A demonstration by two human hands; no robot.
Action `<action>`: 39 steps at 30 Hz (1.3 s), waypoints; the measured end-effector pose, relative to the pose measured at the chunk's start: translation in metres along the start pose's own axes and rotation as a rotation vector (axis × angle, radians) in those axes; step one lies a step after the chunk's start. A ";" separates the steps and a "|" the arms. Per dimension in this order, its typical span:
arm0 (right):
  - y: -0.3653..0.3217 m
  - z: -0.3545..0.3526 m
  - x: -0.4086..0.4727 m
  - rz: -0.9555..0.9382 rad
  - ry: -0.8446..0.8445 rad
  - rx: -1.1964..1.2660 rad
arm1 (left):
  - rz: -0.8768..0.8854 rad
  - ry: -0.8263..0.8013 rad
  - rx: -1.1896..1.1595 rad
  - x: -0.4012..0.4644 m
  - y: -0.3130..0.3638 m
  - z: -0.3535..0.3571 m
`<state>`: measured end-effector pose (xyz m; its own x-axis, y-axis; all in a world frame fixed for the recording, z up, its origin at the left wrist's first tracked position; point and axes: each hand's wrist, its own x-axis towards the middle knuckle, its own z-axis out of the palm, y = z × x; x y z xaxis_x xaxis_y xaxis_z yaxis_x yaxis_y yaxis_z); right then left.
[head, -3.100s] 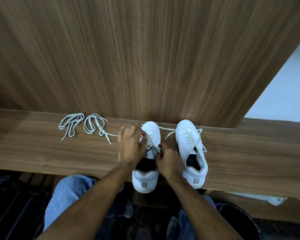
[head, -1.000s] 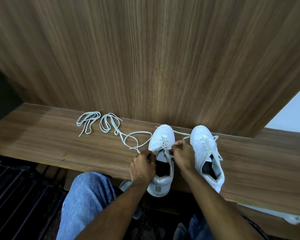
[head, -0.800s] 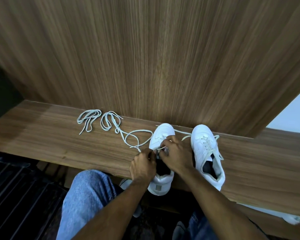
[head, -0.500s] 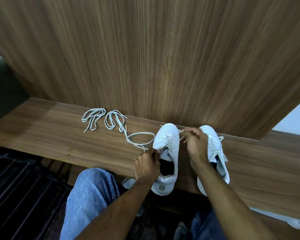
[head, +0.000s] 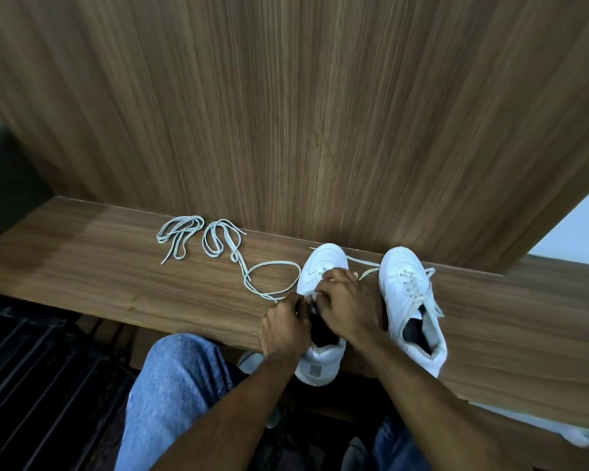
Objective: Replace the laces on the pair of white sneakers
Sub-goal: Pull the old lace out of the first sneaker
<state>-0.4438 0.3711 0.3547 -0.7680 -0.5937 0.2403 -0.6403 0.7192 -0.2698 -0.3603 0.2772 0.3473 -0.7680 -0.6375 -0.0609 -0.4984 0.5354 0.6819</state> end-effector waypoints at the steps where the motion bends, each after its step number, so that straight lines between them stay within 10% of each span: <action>1: 0.000 -0.007 0.003 0.099 0.035 0.200 | 0.000 0.002 -0.003 0.000 0.000 0.000; 4: 0.003 -0.041 0.011 0.382 0.345 0.814 | -0.012 -0.001 -0.003 0.000 0.001 -0.001; 8: 0.020 -0.078 0.015 0.447 0.673 0.755 | -0.022 0.000 0.003 0.000 0.002 0.000; 17: 0.002 -0.001 -0.008 -0.012 -0.014 -0.168 | 0.001 -0.005 0.005 0.000 0.001 0.000; 23: 0.005 0.000 -0.001 0.221 0.036 0.401 | 0.004 0.001 0.002 -0.003 0.002 -0.003; 28: 0.017 -0.055 0.011 0.499 0.478 0.938 | 0.008 0.013 0.001 -0.004 0.005 -0.004; 35: 0.031 -0.065 -0.001 0.460 0.087 0.156 | 0.003 0.034 0.003 -0.004 0.002 -0.001; 39: 0.000 -0.037 -0.027 0.299 -0.151 0.098 | 0.005 0.032 0.036 -0.002 0.002 -0.001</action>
<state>-0.4232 0.4004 0.3823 -0.9105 -0.4135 -0.0013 -0.3790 0.8359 -0.3970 -0.3592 0.2796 0.3497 -0.7579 -0.6515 -0.0337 -0.5087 0.5580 0.6556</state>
